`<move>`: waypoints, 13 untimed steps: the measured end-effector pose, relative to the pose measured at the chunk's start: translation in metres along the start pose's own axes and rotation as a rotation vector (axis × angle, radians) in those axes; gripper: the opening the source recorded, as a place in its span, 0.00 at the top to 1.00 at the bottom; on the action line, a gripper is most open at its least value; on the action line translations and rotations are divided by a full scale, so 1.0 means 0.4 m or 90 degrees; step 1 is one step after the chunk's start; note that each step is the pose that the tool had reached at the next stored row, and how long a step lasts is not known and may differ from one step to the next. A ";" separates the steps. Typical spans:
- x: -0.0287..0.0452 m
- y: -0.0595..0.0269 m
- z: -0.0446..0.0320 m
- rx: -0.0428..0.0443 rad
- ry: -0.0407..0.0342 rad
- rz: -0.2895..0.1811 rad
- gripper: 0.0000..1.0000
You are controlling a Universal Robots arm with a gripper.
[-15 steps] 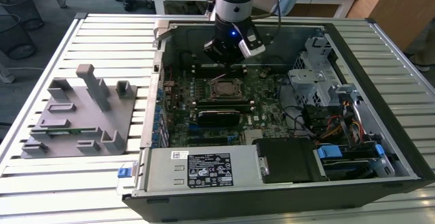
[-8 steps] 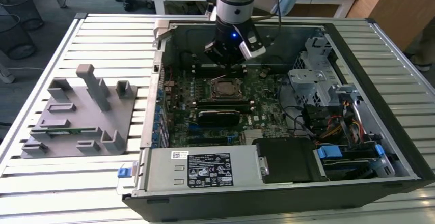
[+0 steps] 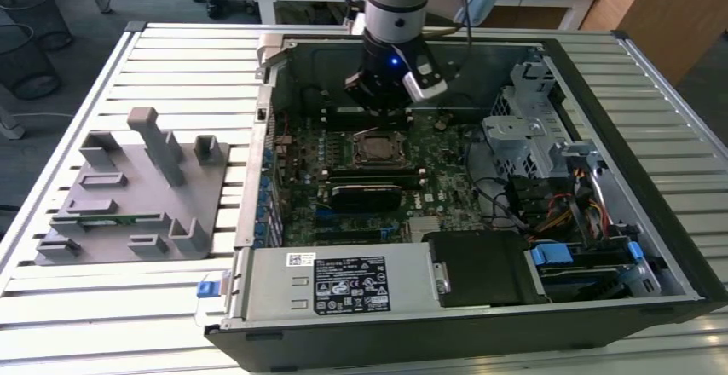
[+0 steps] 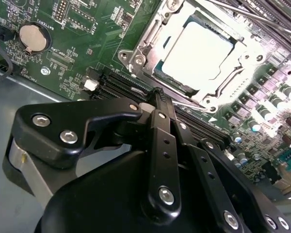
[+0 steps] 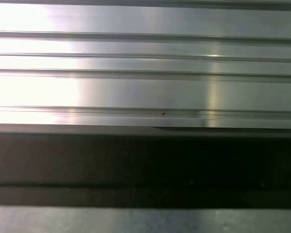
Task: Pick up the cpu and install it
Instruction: 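Install the first cpu locking lever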
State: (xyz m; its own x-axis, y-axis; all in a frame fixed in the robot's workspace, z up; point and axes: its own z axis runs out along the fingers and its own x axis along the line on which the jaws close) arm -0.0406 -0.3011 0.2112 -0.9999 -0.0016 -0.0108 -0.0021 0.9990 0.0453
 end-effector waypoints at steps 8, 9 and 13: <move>-0.013 0.000 0.007 0.0000 0.0001 -0.004 0.89; -0.014 0.000 0.009 0.0000 0.0002 -0.005 0.89; -0.018 0.000 0.014 0.0000 0.0003 -0.007 0.89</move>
State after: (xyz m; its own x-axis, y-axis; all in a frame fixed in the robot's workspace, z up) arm -0.0335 -0.3007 0.2055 -0.9999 -0.0130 -0.0109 -0.0135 0.9989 0.0452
